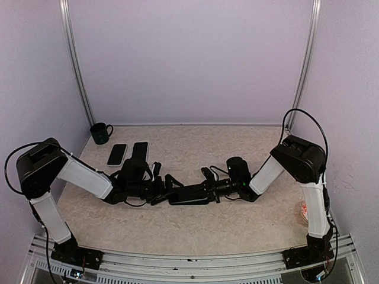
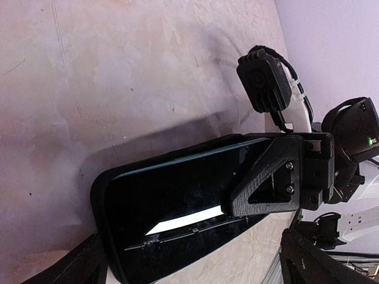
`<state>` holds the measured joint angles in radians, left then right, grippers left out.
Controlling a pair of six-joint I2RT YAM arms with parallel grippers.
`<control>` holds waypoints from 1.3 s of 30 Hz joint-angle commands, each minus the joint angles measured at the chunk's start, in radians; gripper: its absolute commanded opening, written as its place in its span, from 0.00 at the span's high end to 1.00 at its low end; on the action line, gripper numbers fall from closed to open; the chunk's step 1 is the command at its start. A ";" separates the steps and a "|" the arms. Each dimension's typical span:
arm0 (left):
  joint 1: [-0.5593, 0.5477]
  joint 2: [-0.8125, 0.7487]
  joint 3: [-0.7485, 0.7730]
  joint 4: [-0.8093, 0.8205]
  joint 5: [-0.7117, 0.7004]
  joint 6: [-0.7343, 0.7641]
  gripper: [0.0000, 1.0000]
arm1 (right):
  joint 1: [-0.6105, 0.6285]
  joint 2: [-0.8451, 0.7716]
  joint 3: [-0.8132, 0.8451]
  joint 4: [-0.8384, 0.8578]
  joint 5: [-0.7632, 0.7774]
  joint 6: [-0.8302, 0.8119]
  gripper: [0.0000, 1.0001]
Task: Put the phone into the phone case
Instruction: Install the phone into the phone case, then pass from the right arm to the left
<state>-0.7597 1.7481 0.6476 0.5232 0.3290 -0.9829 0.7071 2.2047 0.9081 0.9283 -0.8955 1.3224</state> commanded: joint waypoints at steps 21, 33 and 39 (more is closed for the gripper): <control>0.025 -0.041 -0.004 -0.134 -0.105 0.001 0.01 | 0.043 -0.010 -0.061 -0.163 0.094 -0.044 1.00; 0.015 0.028 0.027 -0.067 -0.045 0.012 0.01 | 0.044 -0.010 -0.055 -0.148 0.064 -0.050 1.00; 0.009 0.077 0.057 -0.025 -0.011 0.000 0.01 | 0.047 -0.015 -0.057 -0.153 0.059 -0.060 1.00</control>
<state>-0.7403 1.7706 0.6872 0.5011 0.2794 -0.9771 0.7330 2.1803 0.8848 0.9100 -0.8188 1.2957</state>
